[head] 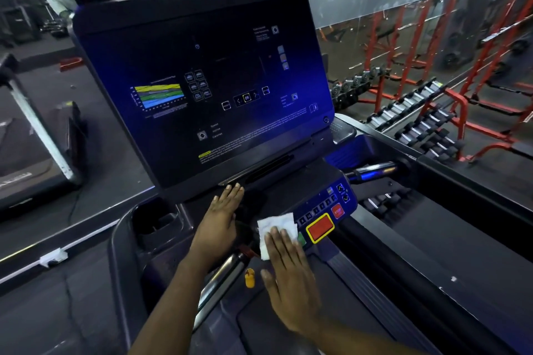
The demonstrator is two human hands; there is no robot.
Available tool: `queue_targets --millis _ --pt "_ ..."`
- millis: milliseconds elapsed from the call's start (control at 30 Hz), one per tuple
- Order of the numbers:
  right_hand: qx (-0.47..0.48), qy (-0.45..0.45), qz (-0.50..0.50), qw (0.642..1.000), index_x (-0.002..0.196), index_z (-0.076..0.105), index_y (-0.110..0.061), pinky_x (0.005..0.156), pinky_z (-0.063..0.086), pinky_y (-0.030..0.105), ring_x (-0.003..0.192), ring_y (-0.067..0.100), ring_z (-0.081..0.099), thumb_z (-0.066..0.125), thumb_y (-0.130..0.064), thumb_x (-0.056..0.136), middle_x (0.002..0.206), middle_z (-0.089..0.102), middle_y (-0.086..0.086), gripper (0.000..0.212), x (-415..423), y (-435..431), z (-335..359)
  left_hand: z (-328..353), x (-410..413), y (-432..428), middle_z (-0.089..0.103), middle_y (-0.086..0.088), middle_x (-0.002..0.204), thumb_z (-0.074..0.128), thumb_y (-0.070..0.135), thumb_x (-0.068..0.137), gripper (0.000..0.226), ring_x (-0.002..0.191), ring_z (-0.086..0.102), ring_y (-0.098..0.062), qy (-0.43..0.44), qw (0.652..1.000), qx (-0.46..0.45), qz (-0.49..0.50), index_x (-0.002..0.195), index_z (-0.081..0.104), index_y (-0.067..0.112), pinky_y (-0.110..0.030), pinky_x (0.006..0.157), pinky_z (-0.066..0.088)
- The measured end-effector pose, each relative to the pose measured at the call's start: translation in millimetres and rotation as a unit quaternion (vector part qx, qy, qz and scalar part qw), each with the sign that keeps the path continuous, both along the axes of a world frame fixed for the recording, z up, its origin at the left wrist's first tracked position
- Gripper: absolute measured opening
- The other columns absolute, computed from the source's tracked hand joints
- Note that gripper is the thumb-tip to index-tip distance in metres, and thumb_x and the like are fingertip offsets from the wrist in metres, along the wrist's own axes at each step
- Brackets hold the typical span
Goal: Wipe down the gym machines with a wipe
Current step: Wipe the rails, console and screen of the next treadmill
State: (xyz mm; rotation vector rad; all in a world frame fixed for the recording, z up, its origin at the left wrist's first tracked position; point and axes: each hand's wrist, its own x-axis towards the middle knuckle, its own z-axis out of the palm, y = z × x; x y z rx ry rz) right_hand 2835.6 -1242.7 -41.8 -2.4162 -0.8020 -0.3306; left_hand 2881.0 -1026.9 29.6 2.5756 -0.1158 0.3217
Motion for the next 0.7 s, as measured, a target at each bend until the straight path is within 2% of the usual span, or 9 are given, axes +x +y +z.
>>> queue_targets --millis 133,200,233,333,433,533,633,700 --pt "0.022 0.028 -0.002 0.999 0.163 0.01 -0.022 0.126 0.002 0.035 0.156 0.014 0.0 0.042 -0.034 0.106 0.17 0.001 -0.006 0.066 13.9 11.4 16.5 -16.5 -36.7 -11.8 0.02 0.014 0.158 0.039 0.001 0.095 0.064 0.151 0.012 -0.007 0.027 0.999 -0.034 0.018 0.156 0.032 0.016 -0.031 0.125 0.009" --pt "0.022 0.03 0.013 0.999 0.162 0.011 -0.02 0.126 0.006 0.037 0.157 0.015 0.001 0.044 -0.032 0.106 0.17 0.002 -0.005 0.067 4.3 2.2 6.9 -22.9 -54.9 -21.6 0.019 0.017 0.158 0.04 0.016 0.094 0.064 0.15 0.016 -0.005 0.057 0.997 -0.049 0.015 0.157 0.029 0.018 -0.026 0.124 0.011" --pt "0.02 0.034 0.018 0.999 0.162 0.012 -0.019 0.126 0.009 0.038 0.157 0.015 0.002 0.044 -0.033 0.106 0.17 0.003 -0.005 0.067 -2.7 -5.1 0.1 -25.9 -60.8 -26.1 0.019 0.017 0.159 0.043 0.017 0.096 0.063 0.15 0.018 -0.004 0.072 0.995 -0.062 0.015 0.158 0.027 0.02 -0.025 0.124 0.013" --pt "0.019 0.047 0.018 0.999 0.162 0.012 -0.019 0.125 0.016 0.042 0.156 0.013 0.002 0.038 -0.038 0.106 0.17 0.003 -0.006 0.065 -17.6 -15.2 -10.2 -27.9 -69.3 -34.6 0.021 0.014 0.161 0.049 0.006 0.103 0.065 0.148 0.026 -0.006 0.09 0.992 -0.086 0.028 0.16 0.022 0.021 -0.007 0.115 0.017" --pt "0.025 0.048 -0.01 0.998 0.162 0.01 -0.018 0.126 0.011 0.04 0.156 0.011 -0.004 0.035 -0.04 0.106 0.17 0.001 -0.006 0.066 1.5 -4.8 -0.3 -20.9 -65.5 -37.4 0.023 0.015 0.158 0.05 0.005 0.102 0.064 0.146 0.028 -0.005 0.104 0.99 -0.082 0.042 0.159 0.023 0.018 0.002 0.107 0.015" --pt "0.033 0.058 -0.045 0.997 0.162 0.009 -0.016 0.126 0.009 0.04 0.156 0.012 -0.006 0.035 -0.04 0.106 0.17 0.0 -0.003 0.067 12.0 2.8 7.7 -19.1 -65.4 -34.5 0.025 0.008 0.161 0.052 0.001 0.099 0.068 0.145 0.026 -0.003 0.118 0.99 -0.061 0.041 0.159 0.023 0.015 0.004 0.106 0.013" --pt "0.039 0.067 -0.014 0.997 0.162 0.008 -0.015 0.126 0.005 0.036 0.155 0.01 -0.008 0.033 -0.042 0.106 0.17 -0.002 -0.004 0.067 -12.4 -0.1 4.9 -18.6 -63.0 -31.4 0.027 0.005 0.162 0.054 0.001 0.098 0.069 0.147 0.029 -0.008 0.121 0.991 -0.053 0.037 0.159 0.026 0.015 0.002 0.107 0.013" --pt "0.036 0.063 -0.004 0.997 0.162 0.007 -0.016 0.126 0.004 0.035 0.155 0.009 -0.009 0.032 -0.043 0.105 0.17 -0.003 -0.005 0.068 -17.7 -2.7 0.6 -19.1 -62.4 -33.6 0.029 0.005 0.162 0.054 0.004 0.098 0.067 0.149 0.028 -0.009 0.103 0.993 -0.044 0.046 0.158 0.029 0.016 -0.003 0.112 0.014"
